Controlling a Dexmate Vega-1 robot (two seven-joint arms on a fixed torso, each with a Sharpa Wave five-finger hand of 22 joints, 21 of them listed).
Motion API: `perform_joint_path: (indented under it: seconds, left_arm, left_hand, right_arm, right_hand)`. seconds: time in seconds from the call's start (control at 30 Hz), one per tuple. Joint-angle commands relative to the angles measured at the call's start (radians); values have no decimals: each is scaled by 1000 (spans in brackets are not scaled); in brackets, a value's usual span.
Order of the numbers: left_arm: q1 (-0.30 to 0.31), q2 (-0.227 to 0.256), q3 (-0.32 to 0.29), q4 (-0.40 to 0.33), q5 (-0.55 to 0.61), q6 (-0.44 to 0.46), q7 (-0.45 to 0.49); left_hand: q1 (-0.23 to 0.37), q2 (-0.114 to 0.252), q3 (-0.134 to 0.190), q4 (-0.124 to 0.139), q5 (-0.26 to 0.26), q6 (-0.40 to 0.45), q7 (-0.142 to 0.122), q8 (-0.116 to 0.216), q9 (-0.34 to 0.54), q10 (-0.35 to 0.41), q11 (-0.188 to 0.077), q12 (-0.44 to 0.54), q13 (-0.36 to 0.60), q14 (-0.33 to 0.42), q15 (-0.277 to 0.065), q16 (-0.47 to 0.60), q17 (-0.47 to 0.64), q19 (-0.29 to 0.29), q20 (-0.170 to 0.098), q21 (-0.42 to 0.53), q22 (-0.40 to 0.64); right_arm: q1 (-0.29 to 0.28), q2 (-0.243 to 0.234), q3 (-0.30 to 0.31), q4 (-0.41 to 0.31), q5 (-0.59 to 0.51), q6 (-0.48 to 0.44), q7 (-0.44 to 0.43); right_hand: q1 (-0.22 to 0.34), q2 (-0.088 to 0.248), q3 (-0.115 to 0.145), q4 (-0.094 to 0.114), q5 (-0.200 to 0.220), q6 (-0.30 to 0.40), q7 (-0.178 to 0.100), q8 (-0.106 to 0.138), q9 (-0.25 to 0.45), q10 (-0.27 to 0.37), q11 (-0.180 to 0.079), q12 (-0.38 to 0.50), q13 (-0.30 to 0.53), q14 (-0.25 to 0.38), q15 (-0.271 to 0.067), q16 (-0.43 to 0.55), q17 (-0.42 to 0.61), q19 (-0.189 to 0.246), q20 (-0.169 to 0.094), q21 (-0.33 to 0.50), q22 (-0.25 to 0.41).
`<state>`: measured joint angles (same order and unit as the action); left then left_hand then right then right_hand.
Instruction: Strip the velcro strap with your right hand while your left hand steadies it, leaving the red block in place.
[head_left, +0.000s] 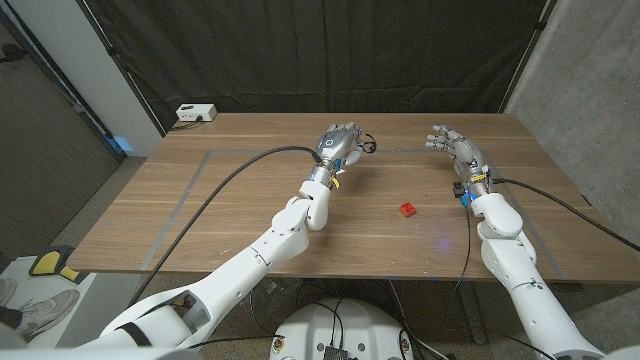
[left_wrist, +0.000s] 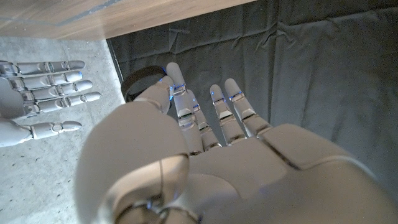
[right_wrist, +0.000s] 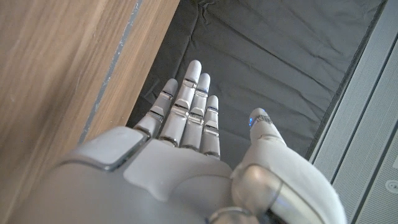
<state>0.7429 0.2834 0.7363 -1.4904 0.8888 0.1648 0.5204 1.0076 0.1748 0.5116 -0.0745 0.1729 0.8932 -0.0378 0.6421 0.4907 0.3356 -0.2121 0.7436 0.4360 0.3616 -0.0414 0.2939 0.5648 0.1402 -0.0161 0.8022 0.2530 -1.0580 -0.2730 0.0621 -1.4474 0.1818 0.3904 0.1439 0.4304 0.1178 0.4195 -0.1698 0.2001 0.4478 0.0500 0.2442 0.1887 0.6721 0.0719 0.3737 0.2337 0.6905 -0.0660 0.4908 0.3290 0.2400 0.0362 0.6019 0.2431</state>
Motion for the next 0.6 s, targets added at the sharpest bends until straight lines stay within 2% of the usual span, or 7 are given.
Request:
perform_joint_path:
  seconds: [0.03, 0.13, 0.33, 0.47, 0.6]
  left_arm:
    - [-60, 16, 29, 72, -67, -128, 56]
    - [-73, 14, 37, 87, -67, -144, 59]
    - [-100, 10, 61, 118, -55, -179, 77]
    - [-116, 1, 79, 151, -28, -194, 121]
    - [-131, -11, 98, 184, 3, -203, 175]
  left_hand:
    - [10, 15, -16, 6, 2, 15, -54, 20, 11, -26, 0, 11, 21, -19, -167, 17, 31, -16, 1, 25, 15]
    - [14, 12, -29, 7, 4, 28, -57, 21, -1, -24, -3, 27, 39, -14, -172, 31, 53, -20, -5, 41, 21]
    - [21, 12, -41, 6, 6, 29, -61, 20, -9, -24, -2, 43, 60, -14, -173, 45, 78, -23, -7, 58, 25]
    - [26, 10, -53, 5, 7, 28, -65, 20, -11, -24, -2, 58, 79, -13, -177, 58, 99, -27, -9, 71, 28]
    - [29, 11, -58, 4, 8, 32, -64, 21, -15, -25, -2, 66, 90, -14, -178, 64, 111, -26, -10, 80, 30]
  right_arm:
    - [-56, -95, -38, -114, -79, -28, -73]
    - [-72, -126, -44, -149, -118, -46, -98]
    - [-106, -187, -52, -230, -201, -100, -143]
    - [-129, -223, -50, -280, -246, -141, -163]
    - [-156, -252, -41, -336, -288, -193, -181]
  right_hand:
    - [34, -3, -1, -6, 1, 18, 0, -4, 2, 25, -13, 10, 11, 14, -35, 42, 35, 12, 0, 18, 13]
    - [57, -5, -2, -8, -1, 21, -1, -8, 2, 33, -22, 14, 18, 14, -51, 71, 61, 14, 2, 29, 22]
    - [98, -8, -2, -10, -6, 38, -10, -11, 3, 43, -32, 21, 31, 0, -62, 113, 106, 14, 1, 45, 35]
    - [150, -12, -6, -9, -12, 56, -13, -16, 4, 65, -45, 37, 51, -21, -72, 173, 169, 12, 1, 66, 54]
    - [172, -16, -18, -3, -18, 68, -14, -21, 5, 80, -49, 51, 68, -25, -79, 224, 219, 9, -3, 83, 68]
